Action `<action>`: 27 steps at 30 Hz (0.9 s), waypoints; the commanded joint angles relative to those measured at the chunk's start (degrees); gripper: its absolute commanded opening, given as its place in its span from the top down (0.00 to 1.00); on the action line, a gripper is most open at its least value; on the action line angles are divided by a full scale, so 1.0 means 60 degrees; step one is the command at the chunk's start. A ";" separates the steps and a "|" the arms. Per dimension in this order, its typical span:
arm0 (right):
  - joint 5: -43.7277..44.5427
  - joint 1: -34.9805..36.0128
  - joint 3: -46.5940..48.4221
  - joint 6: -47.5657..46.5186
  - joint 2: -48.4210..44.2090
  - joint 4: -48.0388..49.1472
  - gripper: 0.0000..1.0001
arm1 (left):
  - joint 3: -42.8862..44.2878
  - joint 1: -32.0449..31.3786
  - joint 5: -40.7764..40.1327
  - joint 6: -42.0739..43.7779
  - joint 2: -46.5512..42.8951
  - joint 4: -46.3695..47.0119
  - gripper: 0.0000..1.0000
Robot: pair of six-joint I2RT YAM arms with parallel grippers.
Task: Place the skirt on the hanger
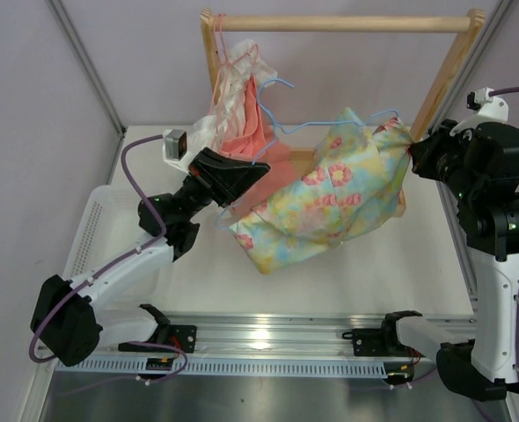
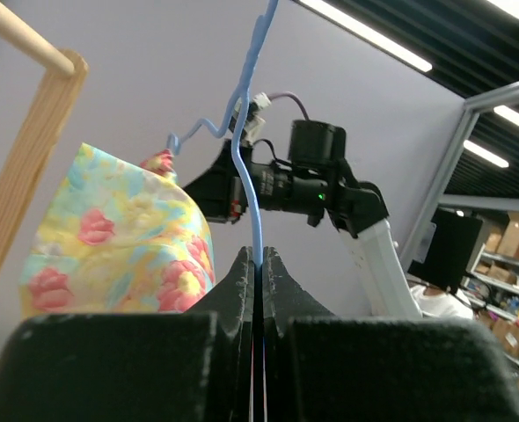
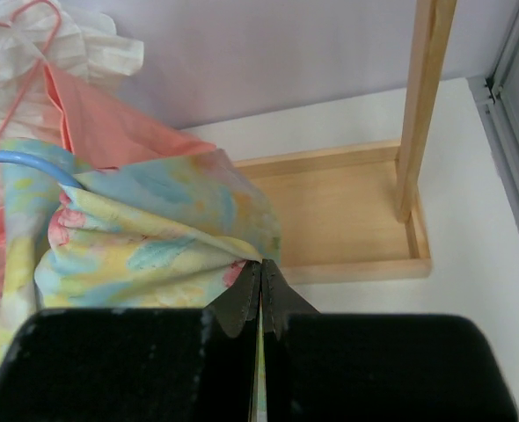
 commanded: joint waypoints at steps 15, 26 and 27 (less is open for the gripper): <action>-0.3139 -0.0427 0.0432 0.0779 -0.0350 0.1909 1.00 | 0.2629 -0.0691 0.0099 0.4427 0.0108 -0.6793 1.00; -0.2513 -0.0413 0.3657 0.0341 0.1277 -0.0332 1.00 | 0.2320 -0.1088 -0.0221 0.3195 0.0082 -0.3813 1.00; -0.2468 -0.0413 0.3425 0.0296 0.0987 -0.0304 1.00 | 0.2325 -0.1088 -0.0760 0.3459 0.0022 -0.4013 1.00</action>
